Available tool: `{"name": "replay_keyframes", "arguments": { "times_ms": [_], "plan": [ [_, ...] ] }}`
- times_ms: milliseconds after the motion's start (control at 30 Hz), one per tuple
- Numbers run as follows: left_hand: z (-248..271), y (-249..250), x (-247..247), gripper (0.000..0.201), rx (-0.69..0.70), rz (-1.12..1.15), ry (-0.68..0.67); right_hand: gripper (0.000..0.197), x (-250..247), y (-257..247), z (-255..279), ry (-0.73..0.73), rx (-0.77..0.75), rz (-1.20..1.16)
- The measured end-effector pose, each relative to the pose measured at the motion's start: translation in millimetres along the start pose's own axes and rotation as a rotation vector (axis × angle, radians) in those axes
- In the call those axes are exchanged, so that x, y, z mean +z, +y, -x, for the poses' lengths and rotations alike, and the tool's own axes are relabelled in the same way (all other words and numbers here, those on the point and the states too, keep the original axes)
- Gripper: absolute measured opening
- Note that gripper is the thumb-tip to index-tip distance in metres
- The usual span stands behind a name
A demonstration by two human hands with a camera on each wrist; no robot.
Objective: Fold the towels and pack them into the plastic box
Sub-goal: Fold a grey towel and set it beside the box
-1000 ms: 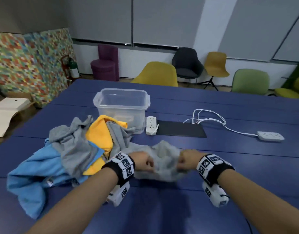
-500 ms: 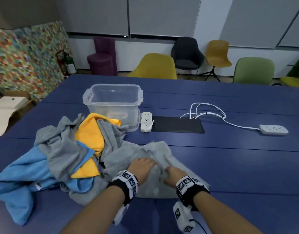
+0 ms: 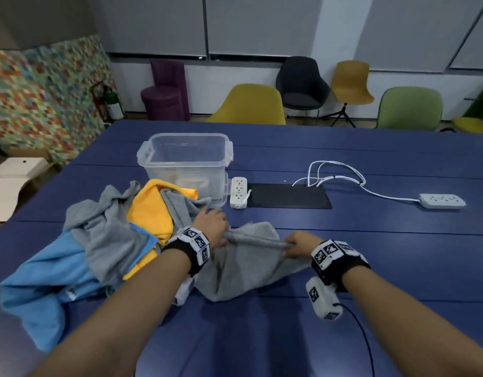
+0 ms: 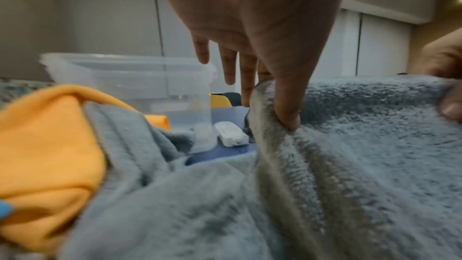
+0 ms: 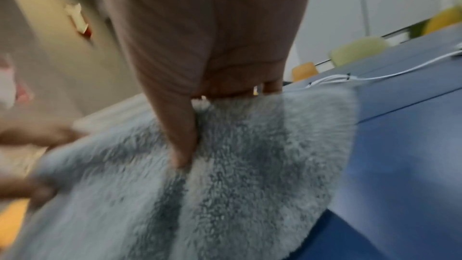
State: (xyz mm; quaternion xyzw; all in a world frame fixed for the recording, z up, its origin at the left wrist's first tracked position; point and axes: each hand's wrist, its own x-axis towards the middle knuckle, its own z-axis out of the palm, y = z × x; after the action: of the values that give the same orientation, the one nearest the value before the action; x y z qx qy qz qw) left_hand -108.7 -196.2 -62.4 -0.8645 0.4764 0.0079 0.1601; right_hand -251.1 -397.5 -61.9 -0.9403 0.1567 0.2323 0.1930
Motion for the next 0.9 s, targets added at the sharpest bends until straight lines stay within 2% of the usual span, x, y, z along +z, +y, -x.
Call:
{"name": "replay_keyframes", "arguments": {
  "times_ms": [100, 200, 267, 367, 500, 600, 667, 700, 767, 833, 900],
  "plan": [
    [21.5, -26.9, -17.7, 0.044, -0.109, 0.021, 0.072, 0.035, -27.9, -5.2, 21.7, 0.156, 0.013, 0.037],
    [38.9, -44.7, -45.4, 0.029, -0.275, 0.227, 0.174, 0.018, -65.8, -19.7, 48.6, 0.404, 0.036, 0.082],
    [52.7, -51.0, -69.1, 0.022, -0.394, 0.442, 0.291, 0.028, -92.1, -30.9, 67.2, 0.551, 0.071, 0.113],
    [74.0, -58.6, -108.9, 0.024, -0.502, 0.635, 0.543, 0.026, -128.8, -49.4, 102.6, 0.741, 0.059, 0.145],
    [111.6, -66.1, -169.1, 0.024, -0.464, 0.656, 0.981, 0.023, -169.9, -71.7, 167.3, 1.092, 0.011, 0.080],
    [138.6, -69.2, -206.7, 0.027, -0.435, 0.569, 1.175, 0.034, -198.0, -77.6, 208.2, 1.288, -0.061, 0.106],
    [143.7, -71.6, -224.0, 0.028, -0.423, 0.510, 1.258, 0.030, -215.8, -75.7, 217.8, 1.346, -0.075, 0.146],
    [140.2, -73.9, -229.0, 0.028, -0.423, 0.496, 1.266, 0.026, -223.3, -73.0, 215.7, 1.349, -0.050, 0.177],
    [121.7, -79.7, -227.0, 0.027, -0.444, 0.497, 1.191, 0.021, -231.8, -63.7, 194.9, 1.322, 0.007, 0.226],
    [90.5, -85.8, -205.9, 0.026, -0.489, 0.526, 1.017, 0.019, -229.4, -47.0, 155.1, 1.229, 0.099, 0.229],
    [52.3, -89.1, -169.1, 0.025, -0.521, 0.526, 0.800, 0.023, -213.7, -25.0, 104.6, 1.057, 0.187, 0.208]
  ]
}}
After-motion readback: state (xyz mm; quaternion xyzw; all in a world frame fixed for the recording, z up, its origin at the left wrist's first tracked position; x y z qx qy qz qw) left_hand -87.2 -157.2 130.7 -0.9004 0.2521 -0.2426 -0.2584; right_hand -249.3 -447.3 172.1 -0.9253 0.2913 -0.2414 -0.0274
